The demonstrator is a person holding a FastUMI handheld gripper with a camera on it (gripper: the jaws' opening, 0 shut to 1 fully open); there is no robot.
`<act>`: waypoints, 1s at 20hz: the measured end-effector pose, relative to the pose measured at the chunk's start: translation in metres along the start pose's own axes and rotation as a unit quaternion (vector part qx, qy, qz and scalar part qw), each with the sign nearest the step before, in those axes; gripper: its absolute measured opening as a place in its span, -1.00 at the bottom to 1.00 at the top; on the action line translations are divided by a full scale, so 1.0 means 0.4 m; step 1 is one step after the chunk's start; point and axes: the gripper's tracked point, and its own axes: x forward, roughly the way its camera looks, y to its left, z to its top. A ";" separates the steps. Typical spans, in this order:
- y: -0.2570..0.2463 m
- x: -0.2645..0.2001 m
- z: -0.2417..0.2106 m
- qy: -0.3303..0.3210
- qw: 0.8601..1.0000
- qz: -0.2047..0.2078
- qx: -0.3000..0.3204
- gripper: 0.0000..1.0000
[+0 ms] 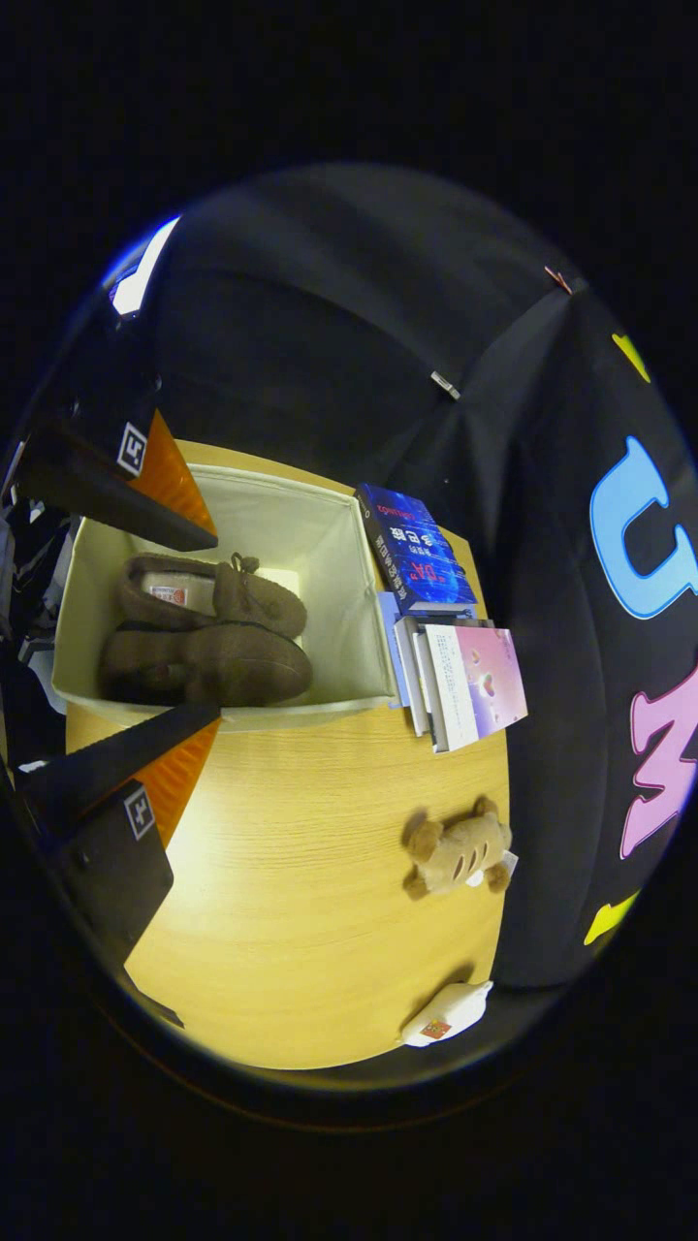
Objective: Open the storage box then place both shoes into the box .Put the left shoe in first, then the right shoe, with the right side of both shoes facing outward in a uniform manner.
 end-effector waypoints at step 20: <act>-0.328 -0.470 0.360 -0.309 0.940 -0.096 -0.107 0.97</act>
